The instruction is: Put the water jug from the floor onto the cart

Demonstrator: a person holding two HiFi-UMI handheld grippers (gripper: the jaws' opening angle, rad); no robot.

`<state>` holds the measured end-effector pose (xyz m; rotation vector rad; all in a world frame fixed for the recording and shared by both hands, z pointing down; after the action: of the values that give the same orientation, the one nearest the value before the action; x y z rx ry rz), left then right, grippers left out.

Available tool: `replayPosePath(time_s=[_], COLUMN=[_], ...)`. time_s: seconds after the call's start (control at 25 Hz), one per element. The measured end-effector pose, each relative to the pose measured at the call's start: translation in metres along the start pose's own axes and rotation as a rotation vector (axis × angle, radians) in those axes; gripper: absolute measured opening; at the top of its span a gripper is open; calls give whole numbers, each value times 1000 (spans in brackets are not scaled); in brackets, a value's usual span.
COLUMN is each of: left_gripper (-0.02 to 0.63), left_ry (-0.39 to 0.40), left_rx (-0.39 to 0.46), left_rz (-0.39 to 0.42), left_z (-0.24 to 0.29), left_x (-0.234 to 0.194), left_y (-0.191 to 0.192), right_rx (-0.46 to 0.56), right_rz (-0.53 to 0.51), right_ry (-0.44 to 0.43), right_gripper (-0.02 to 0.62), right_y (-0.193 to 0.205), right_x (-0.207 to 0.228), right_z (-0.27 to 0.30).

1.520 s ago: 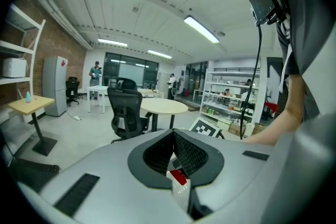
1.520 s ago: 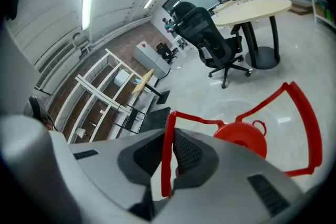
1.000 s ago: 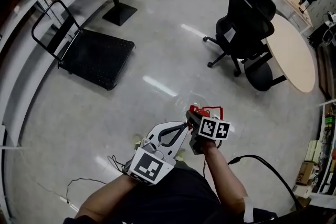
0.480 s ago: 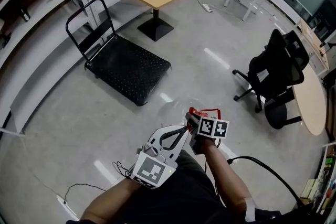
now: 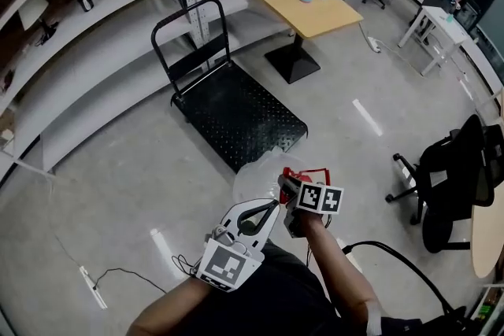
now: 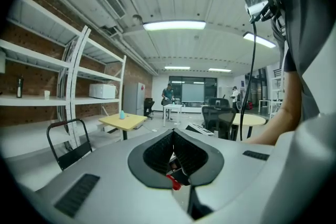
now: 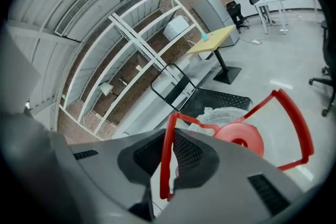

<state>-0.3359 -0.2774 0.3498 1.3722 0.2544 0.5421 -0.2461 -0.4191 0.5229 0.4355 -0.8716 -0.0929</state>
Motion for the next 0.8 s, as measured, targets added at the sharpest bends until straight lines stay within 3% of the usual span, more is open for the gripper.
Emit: replayPosePath(time_s=[0.24,0.44,0.64,0.8], left_gripper=[5,5,5,5], left_ry=[-36,-56,-57,7], left_rx=[-56,-72,-83,-97], left_rz=[-7,-10,-22,-5], left_z=[67,109,134,159], left_x=[-117,-209,-283,-371], left_y=[-5,-16,1,23], right_rx=[-73,-93,-60,-11], right_rz=[10,-25,-51,-29], right_ry=[-38,-22,9,68], right_gripper=[37,37,37,37], right_y=[-81,-154,-210,-267], right_x=[-22,-41,-37,-29], right_z=[104,183,254,330])
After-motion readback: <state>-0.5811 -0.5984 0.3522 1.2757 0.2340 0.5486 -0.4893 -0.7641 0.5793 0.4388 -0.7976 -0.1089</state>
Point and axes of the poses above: the fingertips, and each gripper's own axes: z forward along the fingers, x to its right, y out of its underside, the point moved 7 cm from there along -z, backward along the fingers, and after that the axes turned 9 degrees about z, right-handed, at the moved point
